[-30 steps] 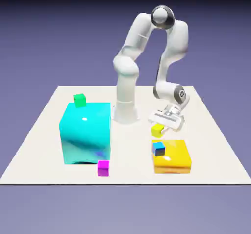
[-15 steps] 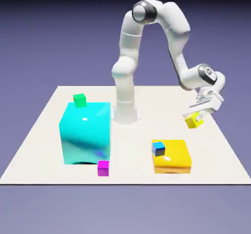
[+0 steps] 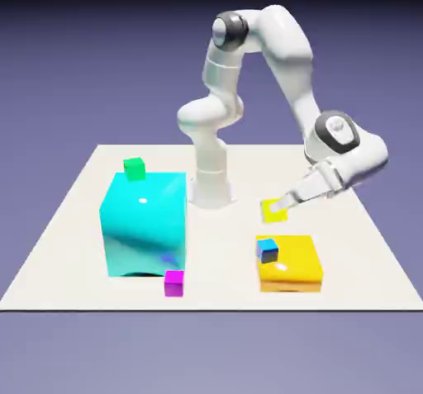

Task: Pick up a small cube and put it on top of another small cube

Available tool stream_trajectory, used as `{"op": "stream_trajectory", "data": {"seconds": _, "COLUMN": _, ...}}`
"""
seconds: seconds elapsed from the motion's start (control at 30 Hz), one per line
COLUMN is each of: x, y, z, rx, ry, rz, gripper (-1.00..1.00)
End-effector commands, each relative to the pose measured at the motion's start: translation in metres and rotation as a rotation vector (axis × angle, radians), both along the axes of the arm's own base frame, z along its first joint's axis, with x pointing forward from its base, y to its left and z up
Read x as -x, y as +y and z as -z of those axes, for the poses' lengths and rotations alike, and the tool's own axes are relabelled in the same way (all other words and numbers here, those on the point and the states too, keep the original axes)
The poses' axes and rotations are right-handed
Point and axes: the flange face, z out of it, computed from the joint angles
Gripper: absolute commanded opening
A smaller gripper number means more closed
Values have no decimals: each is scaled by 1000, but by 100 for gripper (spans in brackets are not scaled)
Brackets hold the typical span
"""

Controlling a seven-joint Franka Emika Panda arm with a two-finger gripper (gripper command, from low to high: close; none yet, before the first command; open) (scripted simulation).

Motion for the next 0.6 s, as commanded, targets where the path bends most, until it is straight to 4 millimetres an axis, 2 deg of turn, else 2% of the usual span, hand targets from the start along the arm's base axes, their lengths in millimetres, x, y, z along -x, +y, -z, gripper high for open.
{"op": "stream_trajectory", "data": {"seconds": 0.0, "x": -8, "y": -14, "z": 10, "rx": 1, "ry": 37, "rz": 48, "gripper": -100}}
{"op": "stream_trajectory", "data": {"seconds": 0.2, "x": -38, "y": -103, "z": 79, "rx": -43, "ry": 276, "rz": 345, "gripper": -100}}
{"op": "stream_trajectory", "data": {"seconds": 0.37, "x": -42, "y": -176, "z": 144, "rx": -142, "ry": 486, "rz": 582, "gripper": -100}}
{"op": "stream_trajectory", "data": {"seconds": 0.4, "x": -34, "y": -183, "z": 151, "rx": -138, "ry": 521, "rz": 627, "gripper": -100}}
{"op": "stream_trajectory", "data": {"seconds": 0.47, "x": -32, "y": -183, "z": 151, "rx": -133, "ry": 526, "rz": 635, "gripper": -100}}
{"op": "stream_trajectory", "data": {"seconds": 0.57, "x": -8, "y": -210, "z": 181, "rx": -131, "ry": 526, "rz": 635, "gripper": -100}}
